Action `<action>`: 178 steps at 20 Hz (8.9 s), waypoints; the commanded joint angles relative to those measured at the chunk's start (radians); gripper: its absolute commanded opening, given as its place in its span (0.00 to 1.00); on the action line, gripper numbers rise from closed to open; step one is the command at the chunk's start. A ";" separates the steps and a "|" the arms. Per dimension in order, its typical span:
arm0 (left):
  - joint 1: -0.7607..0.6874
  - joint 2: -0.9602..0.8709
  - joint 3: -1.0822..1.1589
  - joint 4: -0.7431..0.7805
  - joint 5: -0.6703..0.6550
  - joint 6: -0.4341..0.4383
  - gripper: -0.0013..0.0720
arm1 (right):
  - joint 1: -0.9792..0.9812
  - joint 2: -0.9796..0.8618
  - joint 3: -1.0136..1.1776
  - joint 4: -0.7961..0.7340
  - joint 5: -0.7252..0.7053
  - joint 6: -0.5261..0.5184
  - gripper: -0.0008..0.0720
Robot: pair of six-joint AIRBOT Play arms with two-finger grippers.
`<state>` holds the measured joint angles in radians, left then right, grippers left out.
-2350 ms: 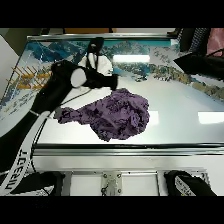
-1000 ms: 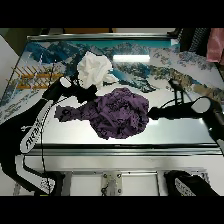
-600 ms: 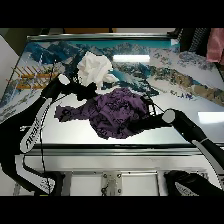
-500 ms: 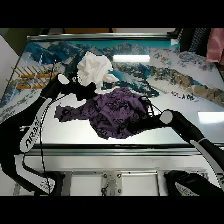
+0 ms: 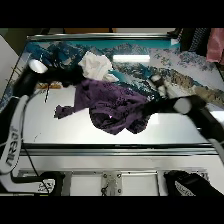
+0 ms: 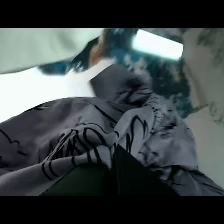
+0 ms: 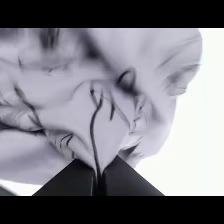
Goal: Fold the clothes and pants, and hang the long-sleeved shirts on hangers.
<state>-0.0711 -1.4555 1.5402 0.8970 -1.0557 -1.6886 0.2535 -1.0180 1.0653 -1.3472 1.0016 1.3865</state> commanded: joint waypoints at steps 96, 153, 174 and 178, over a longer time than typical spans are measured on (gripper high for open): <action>-0.561 -0.343 0.273 0.830 -0.198 -0.166 0.04 | 0.109 -0.420 0.066 -0.109 -0.258 0.508 0.91; -0.698 0.224 -0.124 0.680 -0.455 -0.132 0.04 | 0.183 0.006 0.312 -0.220 0.781 0.483 0.03; -0.539 0.200 -0.087 0.370 -0.270 0.004 0.99 | 0.275 -0.030 0.221 -0.220 0.731 0.581 0.04; -0.326 0.200 -0.022 0.370 -0.255 0.045 0.99 | 0.275 -0.034 0.221 -0.220 0.731 0.581 0.04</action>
<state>-0.5312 -1.2556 1.4666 1.2724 -1.3228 -1.6764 0.5285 -1.0492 1.2865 -1.5681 1.7321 1.9682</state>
